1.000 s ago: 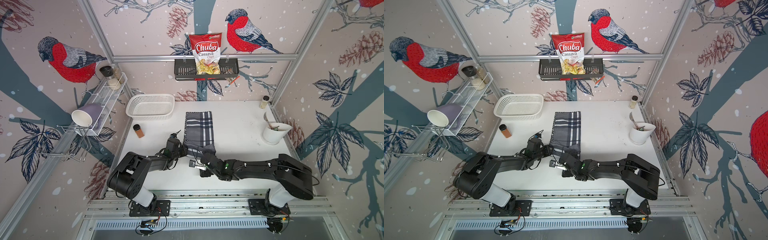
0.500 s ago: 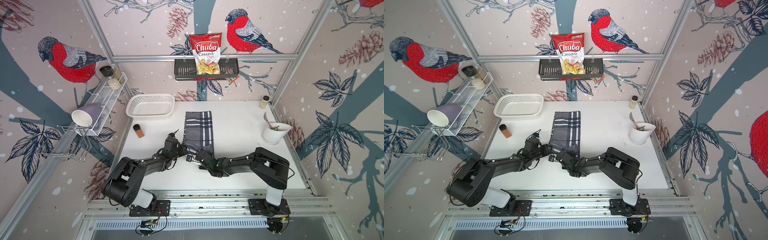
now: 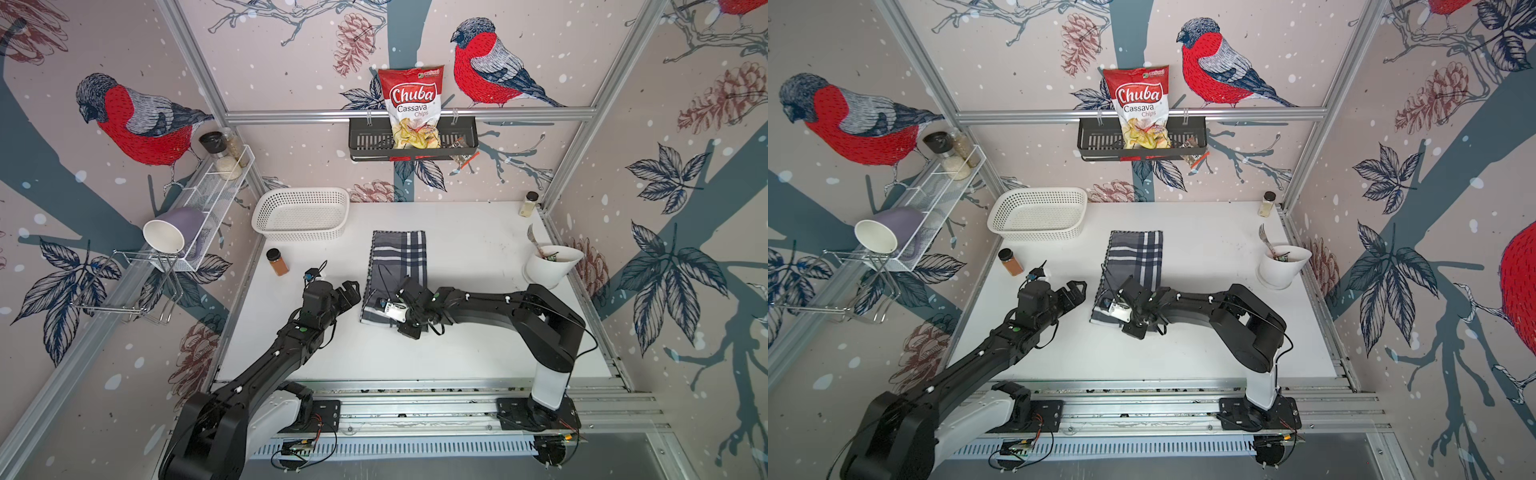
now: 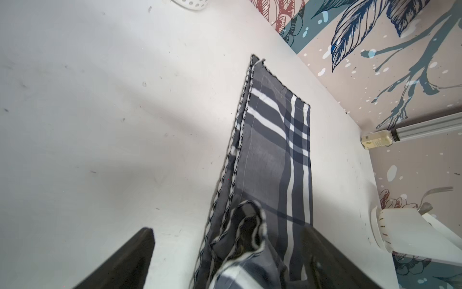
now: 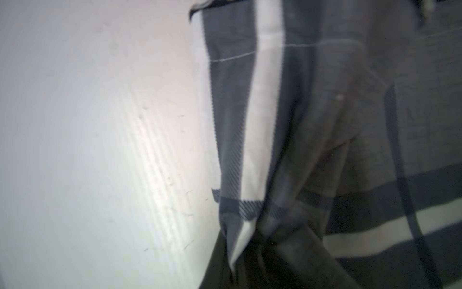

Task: Roll up the pillowcase
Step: Roll the pillowcase at the center of the board.

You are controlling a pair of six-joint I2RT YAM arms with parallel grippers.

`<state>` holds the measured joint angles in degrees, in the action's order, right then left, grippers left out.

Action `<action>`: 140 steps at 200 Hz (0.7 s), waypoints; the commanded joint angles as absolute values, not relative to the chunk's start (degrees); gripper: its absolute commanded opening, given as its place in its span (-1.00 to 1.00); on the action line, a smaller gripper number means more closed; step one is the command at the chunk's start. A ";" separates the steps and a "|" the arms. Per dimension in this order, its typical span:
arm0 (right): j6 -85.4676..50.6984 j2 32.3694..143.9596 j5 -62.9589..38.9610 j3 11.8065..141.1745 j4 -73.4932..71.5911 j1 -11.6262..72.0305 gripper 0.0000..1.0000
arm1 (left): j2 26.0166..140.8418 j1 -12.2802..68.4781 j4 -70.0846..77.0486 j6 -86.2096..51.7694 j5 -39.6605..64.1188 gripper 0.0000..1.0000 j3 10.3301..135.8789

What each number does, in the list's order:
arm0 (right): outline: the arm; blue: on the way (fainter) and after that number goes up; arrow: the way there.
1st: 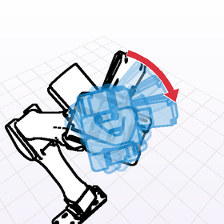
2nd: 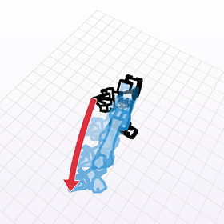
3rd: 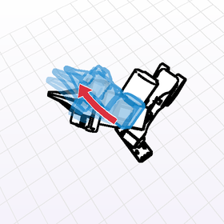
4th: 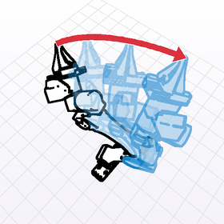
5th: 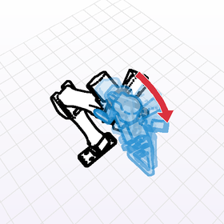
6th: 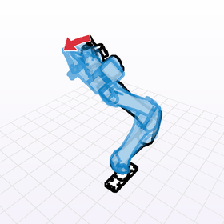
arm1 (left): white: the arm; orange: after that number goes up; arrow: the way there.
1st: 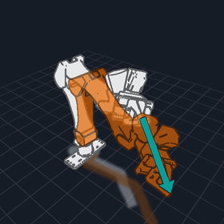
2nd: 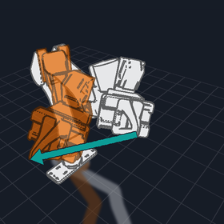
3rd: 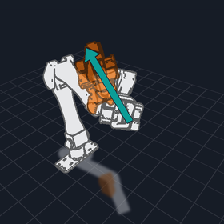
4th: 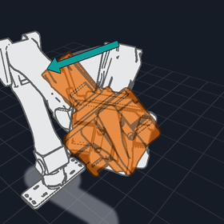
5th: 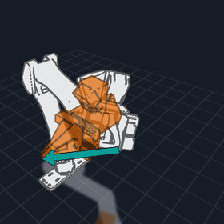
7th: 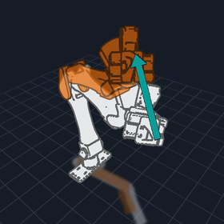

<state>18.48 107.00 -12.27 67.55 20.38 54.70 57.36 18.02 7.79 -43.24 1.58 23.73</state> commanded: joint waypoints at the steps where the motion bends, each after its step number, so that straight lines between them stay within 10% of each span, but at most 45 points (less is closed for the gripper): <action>1: 13.67 109.21 -32.03 73.33 35.55 52.16 -1.00 | 57.06 17.75 4.21 -34.66 7.16 0.86 25.30; 140: 22.41 119.02 -59.04 84.22 48.12 42.23 -1.00 | 52.49 18.94 22.16 -36.33 14.24 0.85 14.13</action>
<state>18.98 117.69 -51.42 83.70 45.47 44.36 52.27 18.61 15.35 -36.03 12.34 15.79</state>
